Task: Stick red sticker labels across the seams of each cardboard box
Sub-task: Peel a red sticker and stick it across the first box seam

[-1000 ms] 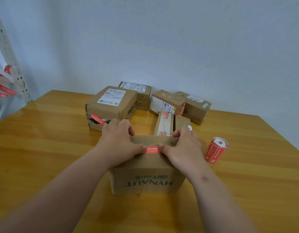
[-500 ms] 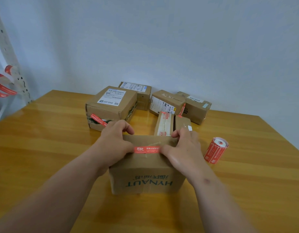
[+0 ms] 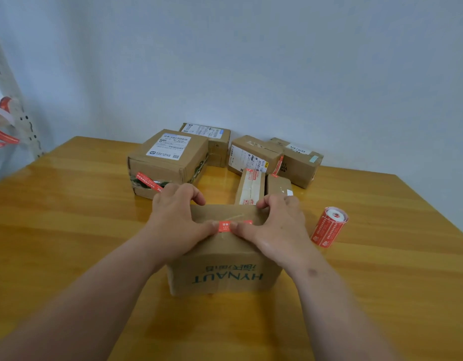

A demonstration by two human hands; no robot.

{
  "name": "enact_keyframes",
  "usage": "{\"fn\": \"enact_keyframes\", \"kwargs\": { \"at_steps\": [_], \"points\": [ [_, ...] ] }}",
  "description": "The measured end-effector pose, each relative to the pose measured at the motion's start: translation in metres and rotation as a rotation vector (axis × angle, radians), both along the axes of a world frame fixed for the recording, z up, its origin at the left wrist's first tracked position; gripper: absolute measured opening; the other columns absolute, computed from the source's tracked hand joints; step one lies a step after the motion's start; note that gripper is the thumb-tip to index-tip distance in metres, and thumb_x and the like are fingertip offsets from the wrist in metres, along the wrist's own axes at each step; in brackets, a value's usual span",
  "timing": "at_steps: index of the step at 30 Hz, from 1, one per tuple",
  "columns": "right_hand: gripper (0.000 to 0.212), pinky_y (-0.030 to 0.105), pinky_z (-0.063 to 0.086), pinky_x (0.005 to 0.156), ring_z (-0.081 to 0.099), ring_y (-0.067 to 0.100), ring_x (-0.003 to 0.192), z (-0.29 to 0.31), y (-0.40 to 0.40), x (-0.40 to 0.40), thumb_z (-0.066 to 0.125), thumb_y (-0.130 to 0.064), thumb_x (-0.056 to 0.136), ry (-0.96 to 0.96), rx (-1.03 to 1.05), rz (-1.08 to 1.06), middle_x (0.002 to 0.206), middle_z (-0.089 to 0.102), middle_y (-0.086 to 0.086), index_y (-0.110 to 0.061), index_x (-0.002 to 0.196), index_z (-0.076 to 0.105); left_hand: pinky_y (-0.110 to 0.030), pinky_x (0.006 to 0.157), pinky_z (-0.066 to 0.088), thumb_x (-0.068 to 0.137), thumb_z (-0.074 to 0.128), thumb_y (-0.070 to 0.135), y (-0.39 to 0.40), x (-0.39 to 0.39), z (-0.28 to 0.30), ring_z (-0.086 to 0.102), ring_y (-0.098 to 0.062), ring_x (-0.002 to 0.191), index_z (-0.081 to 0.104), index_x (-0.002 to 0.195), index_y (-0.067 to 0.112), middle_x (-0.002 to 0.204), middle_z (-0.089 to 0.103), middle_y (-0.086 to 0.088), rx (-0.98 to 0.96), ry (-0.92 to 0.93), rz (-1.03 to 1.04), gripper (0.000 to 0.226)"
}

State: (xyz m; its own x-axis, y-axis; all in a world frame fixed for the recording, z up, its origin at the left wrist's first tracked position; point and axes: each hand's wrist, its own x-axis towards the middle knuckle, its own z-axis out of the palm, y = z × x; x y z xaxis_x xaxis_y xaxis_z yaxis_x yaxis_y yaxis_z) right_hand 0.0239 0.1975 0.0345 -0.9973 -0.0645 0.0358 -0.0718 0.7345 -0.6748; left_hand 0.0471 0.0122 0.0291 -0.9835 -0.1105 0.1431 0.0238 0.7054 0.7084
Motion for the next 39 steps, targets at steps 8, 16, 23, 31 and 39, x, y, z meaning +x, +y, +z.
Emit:
{"fn": "enact_keyframes", "kwargs": {
  "at_steps": [8, 16, 23, 31, 39],
  "points": [
    [0.046, 0.03, 0.041, 0.092, 0.037, 0.012, 0.108, -0.001, 0.002, 0.0, 0.074, -0.049, 0.072, -0.02, -0.083, -0.007, 0.103, 0.033, -0.016, -0.033, 0.105, 0.046, -0.03, 0.087, 0.041, 0.072, 0.081, 0.034, -0.005, 0.003, 0.004, 0.04, -0.01, 0.104, 0.048, 0.099, 0.035, 0.111, 0.041, 0.014, 0.088, -0.055, -0.023, 0.042],
    [0.049, 0.034, 0.044, 0.093, 0.038, 0.015, 0.11, 0.0, 0.001, 0.001, 0.073, -0.049, 0.072, -0.01, -0.042, -0.01, 0.109, 0.034, -0.01, -0.033, 0.107, 0.043, -0.034, 0.101, 0.037, 0.072, 0.078, 0.042, 0.001, 0.0, 0.005, 0.034, -0.014, 0.114, 0.047, 0.104, 0.032, 0.116, 0.039, 0.009, -0.074, -0.034, 0.013, 0.046],
    [0.084, 0.036, 0.046, 0.101, 0.046, 0.011, 0.117, 0.009, 0.018, 0.007, 0.079, -0.046, 0.072, -0.255, -0.133, 0.229, 0.127, 0.038, -0.013, -0.037, 0.14, 0.031, -0.033, 0.098, 0.037, 0.074, 0.077, 0.037, -0.012, 0.003, 0.013, 0.037, -0.013, 0.115, 0.048, 0.113, 0.033, 0.116, 0.042, 0.013, -0.114, -0.079, -0.067, 0.049],
    [0.12, 0.038, 0.033, 0.114, 0.035, 0.013, 0.134, 0.018, 0.001, 0.016, 0.086, -0.049, 0.061, -0.411, 0.117, 0.57, 0.147, 0.029, -0.014, -0.044, 0.15, 0.006, -0.038, 0.111, 0.03, 0.081, 0.062, 0.031, -0.035, 0.011, 0.033, 0.043, -0.01, 0.118, 0.047, 0.129, 0.043, 0.13, 0.049, 0.017, -0.462, -0.135, -0.066, 0.052],
    [0.127, 0.042, 0.036, 0.111, 0.03, 0.018, 0.14, 0.004, -0.086, 0.012, 0.082, -0.061, 0.06, -0.269, 0.029, 0.544, 0.156, 0.023, -0.011, -0.041, 0.153, -0.002, -0.049, 0.113, 0.021, 0.086, 0.021, 0.071, -0.064, 0.029, 0.029, 0.022, -0.021, 0.136, 0.035, 0.135, 0.056, 0.14, 0.035, 0.01, -0.528, -0.208, 0.049, 0.053]
  ]
}}
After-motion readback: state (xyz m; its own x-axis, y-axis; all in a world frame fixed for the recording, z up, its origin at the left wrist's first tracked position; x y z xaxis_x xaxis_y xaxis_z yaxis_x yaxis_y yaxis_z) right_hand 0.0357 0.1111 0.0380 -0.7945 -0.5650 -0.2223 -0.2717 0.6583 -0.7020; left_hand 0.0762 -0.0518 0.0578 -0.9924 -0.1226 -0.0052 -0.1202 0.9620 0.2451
